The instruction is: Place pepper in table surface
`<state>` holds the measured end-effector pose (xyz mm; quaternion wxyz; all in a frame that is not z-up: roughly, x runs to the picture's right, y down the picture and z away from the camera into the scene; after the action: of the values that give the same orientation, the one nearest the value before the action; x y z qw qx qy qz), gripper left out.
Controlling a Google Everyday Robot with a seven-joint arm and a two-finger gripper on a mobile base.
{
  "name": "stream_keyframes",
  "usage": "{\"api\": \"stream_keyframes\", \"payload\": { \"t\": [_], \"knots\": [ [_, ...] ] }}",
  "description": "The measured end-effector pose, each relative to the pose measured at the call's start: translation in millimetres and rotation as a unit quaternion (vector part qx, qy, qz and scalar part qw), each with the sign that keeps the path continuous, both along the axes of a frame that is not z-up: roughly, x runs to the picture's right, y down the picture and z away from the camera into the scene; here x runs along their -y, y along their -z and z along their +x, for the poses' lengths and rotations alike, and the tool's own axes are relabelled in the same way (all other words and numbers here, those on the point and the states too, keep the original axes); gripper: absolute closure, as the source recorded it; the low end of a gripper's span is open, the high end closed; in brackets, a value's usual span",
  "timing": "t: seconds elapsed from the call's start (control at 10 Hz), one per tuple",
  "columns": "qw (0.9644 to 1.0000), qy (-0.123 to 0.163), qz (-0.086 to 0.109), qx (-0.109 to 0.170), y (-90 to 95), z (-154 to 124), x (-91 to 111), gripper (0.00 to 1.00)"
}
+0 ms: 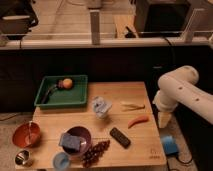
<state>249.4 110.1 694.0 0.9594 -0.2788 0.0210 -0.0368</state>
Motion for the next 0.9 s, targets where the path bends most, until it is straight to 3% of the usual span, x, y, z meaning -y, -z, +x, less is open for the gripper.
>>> {"api": "stream_keyframes", "payload": {
  "t": [0.4,0.6,0.9],
  "knots": [
    [0.9991,0.04,0.006,0.008,-7.2,-8.5,4.2,0.2],
    [0.9976,0.065,0.007,0.02,-13.3,-32.5,7.1,0.2],
    [0.9956,0.089,0.011,0.026,-19.7,-38.8,10.8,0.2]
  ]
}}
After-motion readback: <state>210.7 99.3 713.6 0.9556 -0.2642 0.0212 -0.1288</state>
